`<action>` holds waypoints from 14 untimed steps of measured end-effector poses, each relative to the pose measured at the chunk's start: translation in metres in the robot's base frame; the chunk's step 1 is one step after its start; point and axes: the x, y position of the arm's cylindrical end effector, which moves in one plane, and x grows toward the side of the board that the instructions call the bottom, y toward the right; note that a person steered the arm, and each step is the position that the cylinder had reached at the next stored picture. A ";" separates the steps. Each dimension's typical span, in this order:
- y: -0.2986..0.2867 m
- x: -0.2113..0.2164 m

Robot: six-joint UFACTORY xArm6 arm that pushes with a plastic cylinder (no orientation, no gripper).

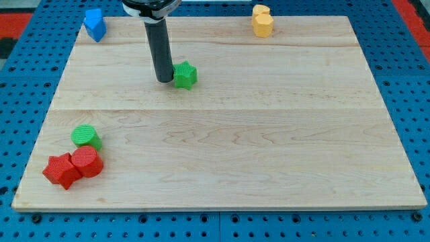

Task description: Push the green star into the green circle

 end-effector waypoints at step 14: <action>-0.018 0.011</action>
